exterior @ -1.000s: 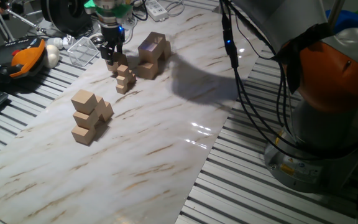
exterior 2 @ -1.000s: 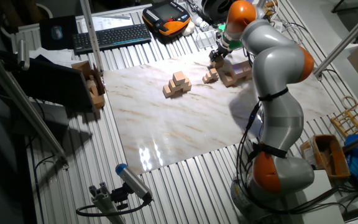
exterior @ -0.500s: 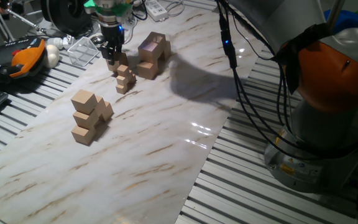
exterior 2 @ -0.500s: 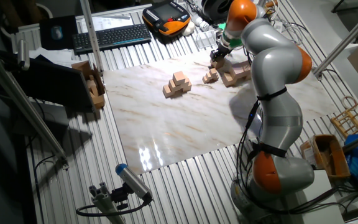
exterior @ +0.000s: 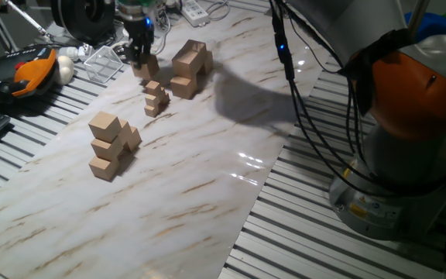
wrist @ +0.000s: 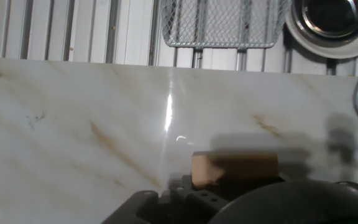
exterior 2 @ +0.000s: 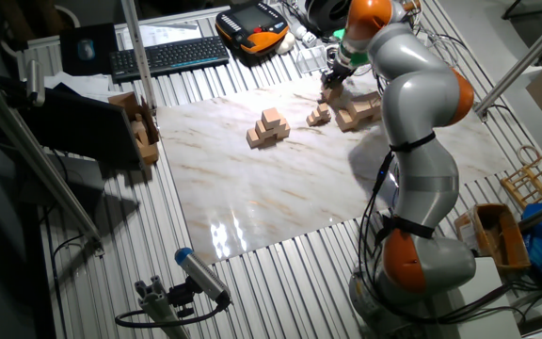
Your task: Stack the blocks into a pyramid shape
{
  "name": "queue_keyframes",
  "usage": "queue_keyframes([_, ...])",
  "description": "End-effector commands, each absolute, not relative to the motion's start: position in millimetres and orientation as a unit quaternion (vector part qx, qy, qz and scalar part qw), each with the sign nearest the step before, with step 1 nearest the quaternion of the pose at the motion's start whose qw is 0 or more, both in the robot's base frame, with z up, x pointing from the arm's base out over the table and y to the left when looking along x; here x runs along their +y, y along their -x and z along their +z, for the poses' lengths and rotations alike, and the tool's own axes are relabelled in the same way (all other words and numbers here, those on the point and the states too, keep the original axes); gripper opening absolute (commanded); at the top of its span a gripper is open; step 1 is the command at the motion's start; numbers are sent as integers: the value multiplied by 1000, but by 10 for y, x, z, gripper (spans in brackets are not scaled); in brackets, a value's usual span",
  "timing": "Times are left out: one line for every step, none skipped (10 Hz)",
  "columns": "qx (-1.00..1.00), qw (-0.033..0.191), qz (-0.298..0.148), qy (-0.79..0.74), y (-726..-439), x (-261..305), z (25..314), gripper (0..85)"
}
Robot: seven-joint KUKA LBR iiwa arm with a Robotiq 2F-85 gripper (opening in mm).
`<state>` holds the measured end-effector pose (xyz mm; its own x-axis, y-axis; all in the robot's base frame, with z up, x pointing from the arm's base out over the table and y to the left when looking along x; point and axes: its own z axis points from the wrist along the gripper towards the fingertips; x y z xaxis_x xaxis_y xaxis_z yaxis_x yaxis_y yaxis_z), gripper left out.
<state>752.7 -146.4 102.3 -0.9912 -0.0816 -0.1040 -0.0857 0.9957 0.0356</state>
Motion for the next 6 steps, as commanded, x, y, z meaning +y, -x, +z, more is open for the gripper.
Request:
queue_keyframes([998,53,30,35,-7509,-1520,1391,0])
queue_keyframes([997,54,41,28,-7452,-1577,1534,0])
queue_keyframes([997,59,41,25,-7370,-1637,1687,0])
queue_keyframes([997,59,40,21,-7310,-1688,1784,0])
queue_keyframes([997,56,40,19,-7272,-1722,1841,0])
queue_keyframes([997,49,51,14,-7239,-1752,1888,0])
